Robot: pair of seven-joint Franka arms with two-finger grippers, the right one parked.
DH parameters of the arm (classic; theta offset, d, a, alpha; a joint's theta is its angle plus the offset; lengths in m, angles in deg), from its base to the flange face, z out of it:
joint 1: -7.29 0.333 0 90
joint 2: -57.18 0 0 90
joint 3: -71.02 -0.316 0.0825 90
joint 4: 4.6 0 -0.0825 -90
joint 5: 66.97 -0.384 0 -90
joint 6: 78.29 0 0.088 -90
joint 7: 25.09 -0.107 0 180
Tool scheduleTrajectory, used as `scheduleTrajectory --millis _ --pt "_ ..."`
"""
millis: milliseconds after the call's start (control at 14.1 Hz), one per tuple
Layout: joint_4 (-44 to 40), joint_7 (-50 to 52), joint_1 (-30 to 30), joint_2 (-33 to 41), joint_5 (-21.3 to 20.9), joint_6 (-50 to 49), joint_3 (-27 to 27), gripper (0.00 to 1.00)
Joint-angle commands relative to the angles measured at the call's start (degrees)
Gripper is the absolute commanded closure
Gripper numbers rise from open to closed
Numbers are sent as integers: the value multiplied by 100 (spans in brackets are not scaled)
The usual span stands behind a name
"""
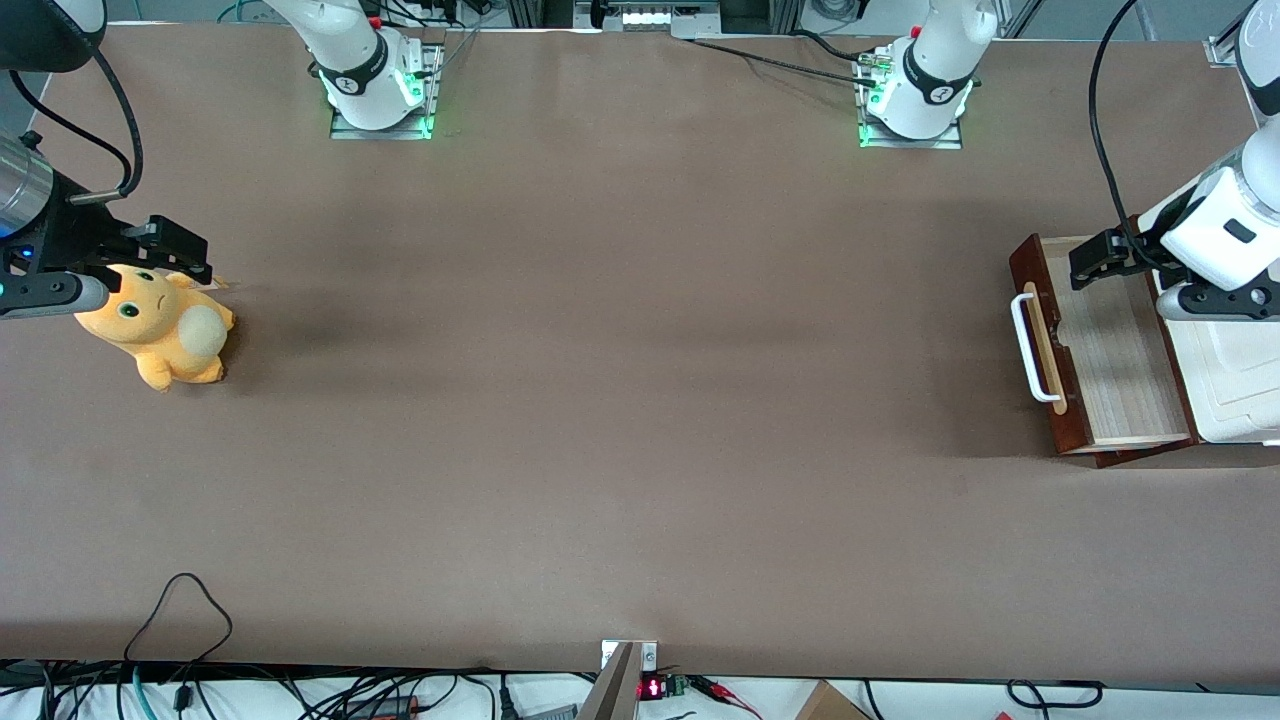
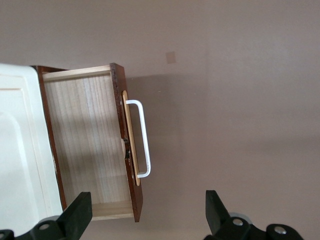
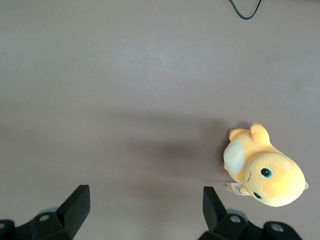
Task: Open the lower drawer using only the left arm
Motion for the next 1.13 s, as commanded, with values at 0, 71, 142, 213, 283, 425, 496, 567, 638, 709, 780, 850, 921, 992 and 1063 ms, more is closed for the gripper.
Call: scheduleTrajectory --millis 0,71,142,213,283,425,496,567,638,709,780,850,921,992,1063 --pt "17 -274 -30 82 122 34 -14 0" --pt "8 -221 -30 82 148 34 -14 0" --pt "-9 -204 -39 82 235 34 -14 0" --pt "-27 -203 -39 82 314 34 -14 0" --pt "-36 -203 -39 91 324 25 -5 0" --pt "-27 -203 -39 82 490 25 -14 0" --pt "-36 -186 -39 82 508 25 -14 0" --pt "-36 -151 -39 82 509 25 -14 0" --pt "-36 -142 -39 82 500 25 -14 0" --pt "-36 -151 -39 82 465 25 -14 0" --pt "-36 -159 -39 82 456 25 -14 0" --pt "-45 -168 -39 82 456 25 -14 0" --pt "-45 -177 -39 82 456 25 -14 0" --pt "-36 -194 -39 91 447 25 -14 0" --pt "-45 -186 -39 91 447 8 -14 0"
